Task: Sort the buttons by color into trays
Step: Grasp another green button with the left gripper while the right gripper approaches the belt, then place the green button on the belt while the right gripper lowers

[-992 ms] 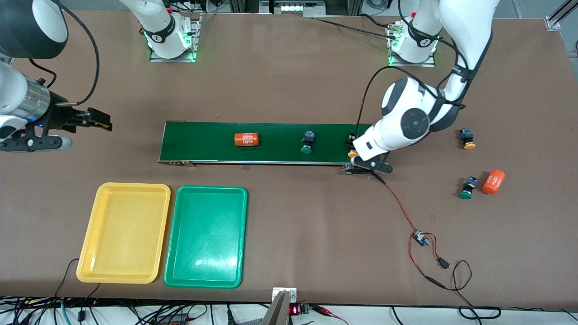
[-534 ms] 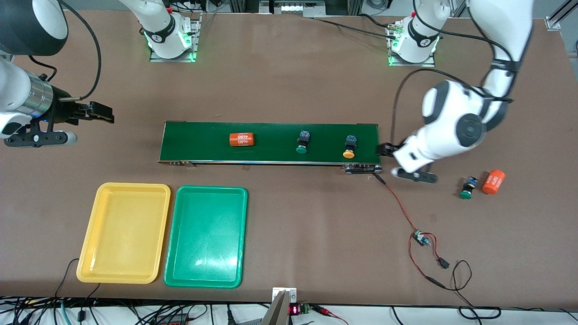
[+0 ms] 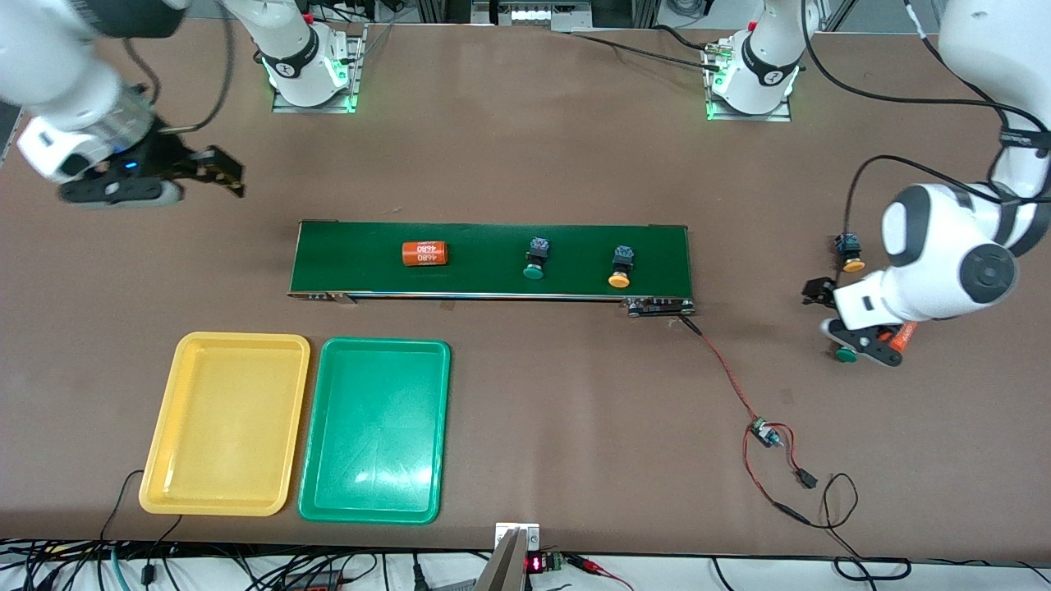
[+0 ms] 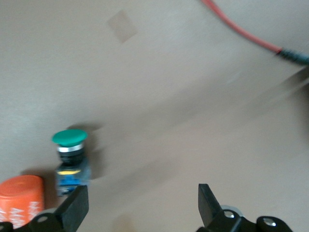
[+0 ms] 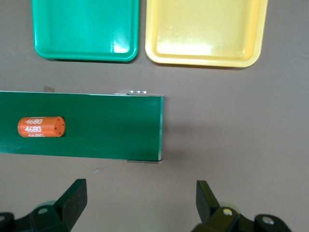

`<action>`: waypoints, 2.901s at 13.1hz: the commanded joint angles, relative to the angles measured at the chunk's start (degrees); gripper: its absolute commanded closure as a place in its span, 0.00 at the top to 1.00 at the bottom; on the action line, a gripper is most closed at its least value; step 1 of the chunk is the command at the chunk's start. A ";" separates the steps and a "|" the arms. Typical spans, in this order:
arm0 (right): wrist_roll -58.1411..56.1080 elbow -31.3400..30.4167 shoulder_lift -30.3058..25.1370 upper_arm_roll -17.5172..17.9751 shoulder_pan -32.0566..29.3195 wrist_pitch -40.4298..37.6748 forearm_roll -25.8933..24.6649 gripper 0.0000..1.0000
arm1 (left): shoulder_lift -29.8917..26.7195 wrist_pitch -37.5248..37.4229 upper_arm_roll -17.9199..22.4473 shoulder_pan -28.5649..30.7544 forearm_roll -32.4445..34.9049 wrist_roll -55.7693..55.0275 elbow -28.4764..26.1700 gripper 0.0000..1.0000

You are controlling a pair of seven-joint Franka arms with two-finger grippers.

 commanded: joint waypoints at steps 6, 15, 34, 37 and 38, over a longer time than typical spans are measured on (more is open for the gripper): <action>16.57 -8.07 -3.33 19.57 -4.73 10.20 0.68 1.00 | 11.80 -0.43 -0.56 5.83 0.54 10.52 11.26 1.00; 22.28 -8.25 4.66 24.23 -4.29 17.76 0.77 1.00 | 14.09 1.42 -0.65 7.06 -0.77 14.30 11.27 1.00; 36.08 -9.04 19.69 26.17 -0.69 30.95 -3.27 1.00 | 5.68 -0.93 -1.35 4.44 -1.21 17.32 5.84 0.00; 36.08 -8.60 20.57 26.17 -0.69 30.78 -6.59 1.00 | -2.06 -8.94 -1.35 -1.44 -2.97 6.96 2.67 0.00; 36.00 -8.60 20.75 26.17 -0.78 30.43 -8.53 1.00 | -4.43 -10.17 -1.35 -3.81 -2.97 2.48 1.44 0.00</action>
